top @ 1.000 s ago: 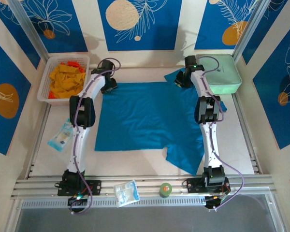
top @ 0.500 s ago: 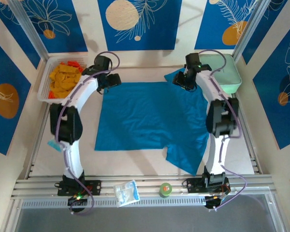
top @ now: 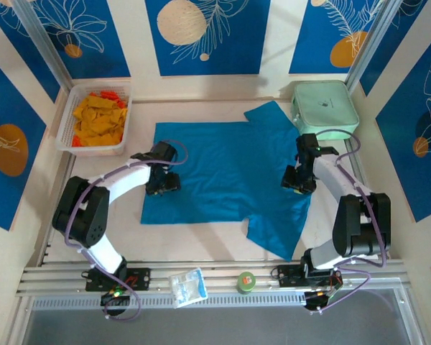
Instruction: Fold and stack the t-shirts
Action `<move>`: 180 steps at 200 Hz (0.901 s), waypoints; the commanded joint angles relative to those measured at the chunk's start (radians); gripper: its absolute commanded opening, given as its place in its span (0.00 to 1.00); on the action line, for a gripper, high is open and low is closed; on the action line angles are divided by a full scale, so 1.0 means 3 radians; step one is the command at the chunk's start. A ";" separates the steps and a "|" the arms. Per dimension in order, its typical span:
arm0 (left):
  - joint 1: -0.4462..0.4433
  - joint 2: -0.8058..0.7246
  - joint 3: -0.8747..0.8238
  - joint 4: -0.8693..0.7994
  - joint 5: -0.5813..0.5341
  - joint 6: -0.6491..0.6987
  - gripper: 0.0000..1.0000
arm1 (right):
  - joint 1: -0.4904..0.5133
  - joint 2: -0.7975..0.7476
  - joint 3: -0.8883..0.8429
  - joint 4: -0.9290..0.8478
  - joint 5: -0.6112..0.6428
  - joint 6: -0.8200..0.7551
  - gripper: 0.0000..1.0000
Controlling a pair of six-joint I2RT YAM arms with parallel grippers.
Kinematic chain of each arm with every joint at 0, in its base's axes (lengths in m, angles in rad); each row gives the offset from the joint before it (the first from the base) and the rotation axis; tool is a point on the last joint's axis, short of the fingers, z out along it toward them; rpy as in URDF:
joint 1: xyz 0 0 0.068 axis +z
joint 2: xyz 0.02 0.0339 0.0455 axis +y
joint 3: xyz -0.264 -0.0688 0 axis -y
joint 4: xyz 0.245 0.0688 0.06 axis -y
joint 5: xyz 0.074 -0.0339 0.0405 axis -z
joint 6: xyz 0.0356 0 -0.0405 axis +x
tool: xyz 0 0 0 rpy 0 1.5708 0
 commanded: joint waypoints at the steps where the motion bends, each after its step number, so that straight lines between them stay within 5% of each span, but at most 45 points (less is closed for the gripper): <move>1: -0.0088 -0.0067 -0.0137 0.0145 0.0103 -0.0145 0.64 | 0.0054 -0.0012 -0.0130 0.0002 -0.0211 0.0069 0.34; 67: -0.0154 0.0056 -0.0365 0.0173 0.0079 -0.0180 0.62 | 0.0405 0.0495 -0.0186 0.0086 -0.0124 0.0288 0.21; 112: -0.0103 0.0396 -0.0312 0.0241 -0.0010 -0.0153 0.62 | 0.0365 0.1117 0.0201 0.0087 -0.0032 0.0175 0.07; 180: 0.0190 0.0806 0.0274 0.0068 -0.0351 0.0162 0.61 | 0.0153 0.1656 0.0971 0.0090 -0.0112 0.0070 0.05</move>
